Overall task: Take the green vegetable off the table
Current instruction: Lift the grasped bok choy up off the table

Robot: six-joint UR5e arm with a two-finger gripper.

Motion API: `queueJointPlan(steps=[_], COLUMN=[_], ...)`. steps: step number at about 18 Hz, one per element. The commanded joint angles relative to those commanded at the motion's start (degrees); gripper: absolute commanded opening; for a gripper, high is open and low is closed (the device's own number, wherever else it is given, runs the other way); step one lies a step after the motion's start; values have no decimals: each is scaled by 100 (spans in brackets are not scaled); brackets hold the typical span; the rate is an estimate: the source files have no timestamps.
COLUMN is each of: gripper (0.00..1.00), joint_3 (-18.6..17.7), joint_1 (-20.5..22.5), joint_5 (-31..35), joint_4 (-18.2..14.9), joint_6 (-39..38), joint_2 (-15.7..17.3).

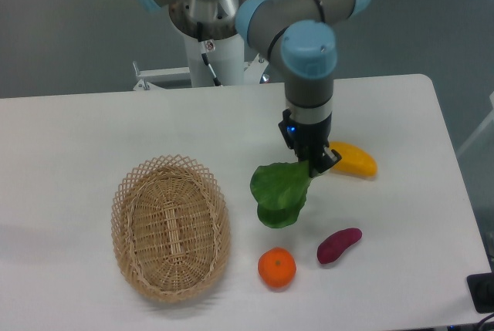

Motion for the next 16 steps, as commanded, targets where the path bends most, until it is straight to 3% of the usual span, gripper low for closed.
queueJointPlan(steps=[8, 16], gripper=[33, 33], joint_3=[1107, 1521], joint_1=[440, 792], joint_5=[-423, -476], joint_4=[-1265, -1741], joint_6=[61, 562], joint_2=[36, 36])
